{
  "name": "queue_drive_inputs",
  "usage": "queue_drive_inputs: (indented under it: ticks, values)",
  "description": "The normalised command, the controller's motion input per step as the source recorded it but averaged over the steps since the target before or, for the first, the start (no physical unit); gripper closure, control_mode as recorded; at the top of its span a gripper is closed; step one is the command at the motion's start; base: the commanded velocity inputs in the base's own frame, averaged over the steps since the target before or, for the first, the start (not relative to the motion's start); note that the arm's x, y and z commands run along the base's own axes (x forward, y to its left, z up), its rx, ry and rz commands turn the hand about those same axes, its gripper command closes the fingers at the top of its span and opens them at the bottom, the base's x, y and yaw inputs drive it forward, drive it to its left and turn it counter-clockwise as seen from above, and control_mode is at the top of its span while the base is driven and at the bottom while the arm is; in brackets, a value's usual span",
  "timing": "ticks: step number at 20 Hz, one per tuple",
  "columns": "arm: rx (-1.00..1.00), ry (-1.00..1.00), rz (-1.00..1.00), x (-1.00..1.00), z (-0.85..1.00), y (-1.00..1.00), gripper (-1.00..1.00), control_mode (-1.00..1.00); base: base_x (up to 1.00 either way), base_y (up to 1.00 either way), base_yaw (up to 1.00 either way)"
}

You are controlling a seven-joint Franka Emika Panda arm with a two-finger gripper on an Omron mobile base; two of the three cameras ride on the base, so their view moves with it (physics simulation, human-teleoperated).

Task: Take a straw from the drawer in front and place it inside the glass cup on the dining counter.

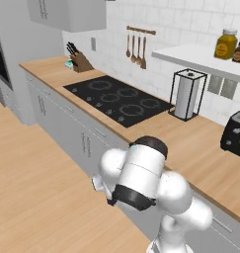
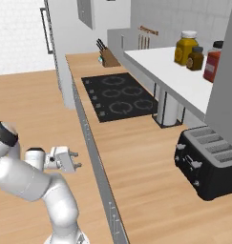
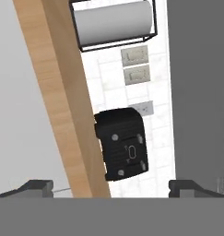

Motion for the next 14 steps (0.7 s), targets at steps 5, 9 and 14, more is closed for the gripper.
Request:
queue_drive_inputs:
  ticks: [5,9,14]
  values:
    - [0.0,0.0,0.0,0.0,-0.37,-0.51,-1.0,-1.0,0.0,0.0,0.0]
    - [0.0,0.0,0.04,0.08,-0.45,-0.18,-1.0,-1.0,0.0,0.0,0.0]
    - [0.0,0.0,0.1,0.26,-0.38,-0.01,-1.0,-1.0,0.0,0.0,0.0]
